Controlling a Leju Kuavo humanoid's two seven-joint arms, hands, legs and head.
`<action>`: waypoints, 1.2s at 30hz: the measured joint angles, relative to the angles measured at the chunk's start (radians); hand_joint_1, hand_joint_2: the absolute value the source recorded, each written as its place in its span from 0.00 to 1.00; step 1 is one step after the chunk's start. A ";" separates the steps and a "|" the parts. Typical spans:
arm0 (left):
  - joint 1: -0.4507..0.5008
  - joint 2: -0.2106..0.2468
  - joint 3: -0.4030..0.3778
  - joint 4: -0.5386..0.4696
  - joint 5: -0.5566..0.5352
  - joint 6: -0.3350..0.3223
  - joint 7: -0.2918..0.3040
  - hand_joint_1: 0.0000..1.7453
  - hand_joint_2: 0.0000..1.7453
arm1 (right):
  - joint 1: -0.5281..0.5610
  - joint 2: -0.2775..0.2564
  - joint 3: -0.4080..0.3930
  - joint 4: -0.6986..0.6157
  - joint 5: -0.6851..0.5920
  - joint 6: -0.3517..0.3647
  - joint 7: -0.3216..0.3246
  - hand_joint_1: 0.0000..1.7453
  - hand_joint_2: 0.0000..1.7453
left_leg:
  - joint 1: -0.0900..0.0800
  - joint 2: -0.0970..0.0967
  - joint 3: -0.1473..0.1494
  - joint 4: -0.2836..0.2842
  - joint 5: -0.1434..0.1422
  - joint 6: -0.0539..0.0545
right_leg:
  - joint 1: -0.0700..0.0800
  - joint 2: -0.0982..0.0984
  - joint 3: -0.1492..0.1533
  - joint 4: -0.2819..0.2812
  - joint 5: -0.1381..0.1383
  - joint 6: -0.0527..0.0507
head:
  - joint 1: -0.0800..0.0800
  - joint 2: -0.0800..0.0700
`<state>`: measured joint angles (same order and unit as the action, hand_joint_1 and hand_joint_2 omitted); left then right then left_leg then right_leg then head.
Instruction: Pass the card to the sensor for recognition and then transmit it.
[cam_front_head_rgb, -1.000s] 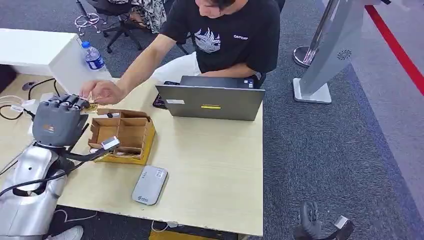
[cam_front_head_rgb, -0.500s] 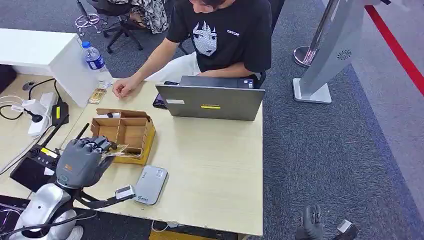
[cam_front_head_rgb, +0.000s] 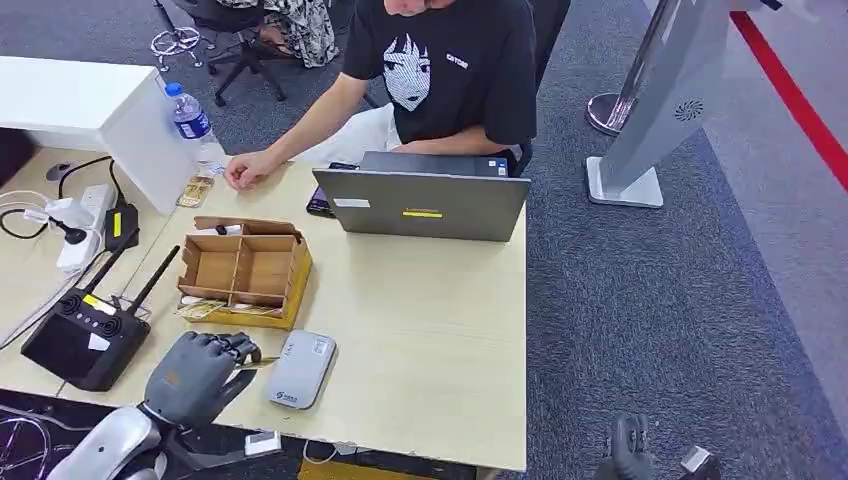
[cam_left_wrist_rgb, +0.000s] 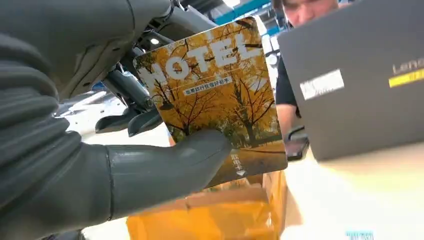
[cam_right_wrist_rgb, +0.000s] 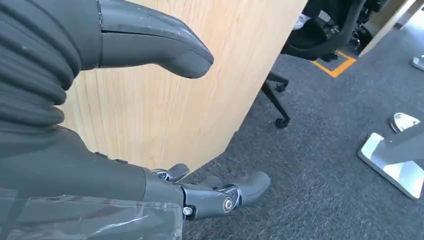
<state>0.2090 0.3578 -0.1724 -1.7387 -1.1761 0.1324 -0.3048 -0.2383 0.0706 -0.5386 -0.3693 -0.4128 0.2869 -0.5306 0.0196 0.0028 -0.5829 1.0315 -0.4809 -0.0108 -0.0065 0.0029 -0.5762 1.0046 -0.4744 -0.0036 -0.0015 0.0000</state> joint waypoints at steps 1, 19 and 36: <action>-0.002 -0.002 -0.003 0.008 -0.003 -0.005 0.001 1.00 1.00 | 0.000 0.000 0.000 0.000 0.000 0.000 0.000 0.00 1.00 | 0.000 0.000 0.000 0.000 0.000 0.000 | 0.000 0.000 0.000 0.000 0.000 0.000 | 0.000 0.000; -0.167 -0.134 -0.126 0.384 -0.158 0.101 0.056 1.00 1.00 | -0.034 0.015 0.007 0.002 0.036 -0.020 0.025 0.00 1.00 | 0.000 -0.001 0.000 0.000 0.000 0.000 | 0.000 -0.001 0.000 0.000 0.000 0.000 | 0.000 0.000; -0.243 -0.161 -0.096 0.304 -0.097 0.276 0.008 1.00 1.00 | -0.035 0.016 0.007 0.006 0.033 -0.023 0.016 0.00 1.00 | 0.000 -0.002 0.000 0.000 0.001 0.000 | 0.000 -0.001 0.000 0.000 0.000 0.000 | 0.000 0.000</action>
<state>-0.0344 0.1965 -0.2685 -1.4348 -1.2733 0.4082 -0.2964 -0.2733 0.0866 -0.5314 -0.3632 -0.3796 0.2640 -0.5150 0.0196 0.0012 -0.5831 1.0319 -0.4800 -0.0108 -0.0065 0.0016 -0.5759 1.0047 -0.4740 -0.0036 -0.0015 0.0000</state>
